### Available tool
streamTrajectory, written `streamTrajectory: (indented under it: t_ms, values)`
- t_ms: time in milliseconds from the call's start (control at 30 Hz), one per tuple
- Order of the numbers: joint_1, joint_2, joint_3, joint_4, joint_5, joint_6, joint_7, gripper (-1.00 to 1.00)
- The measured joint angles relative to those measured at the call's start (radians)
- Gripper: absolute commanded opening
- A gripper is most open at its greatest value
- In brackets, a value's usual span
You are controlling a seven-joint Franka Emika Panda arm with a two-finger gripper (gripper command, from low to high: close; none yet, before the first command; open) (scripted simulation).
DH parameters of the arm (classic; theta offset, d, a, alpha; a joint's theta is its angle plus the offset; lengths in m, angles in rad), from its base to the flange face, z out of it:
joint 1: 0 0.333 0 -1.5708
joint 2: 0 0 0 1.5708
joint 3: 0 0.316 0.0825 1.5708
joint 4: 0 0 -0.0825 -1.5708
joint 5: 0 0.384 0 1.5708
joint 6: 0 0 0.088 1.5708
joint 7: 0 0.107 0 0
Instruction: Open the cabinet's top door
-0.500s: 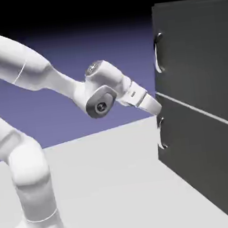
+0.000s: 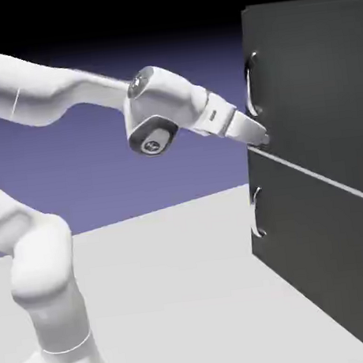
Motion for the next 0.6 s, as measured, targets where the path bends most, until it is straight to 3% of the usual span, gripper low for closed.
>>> streamTrajectory:
  t_ms: [600]
  values:
    - [-0.263, -0.078, 0.292, 0.179, 0.783, 0.0, -0.574, 0.0]
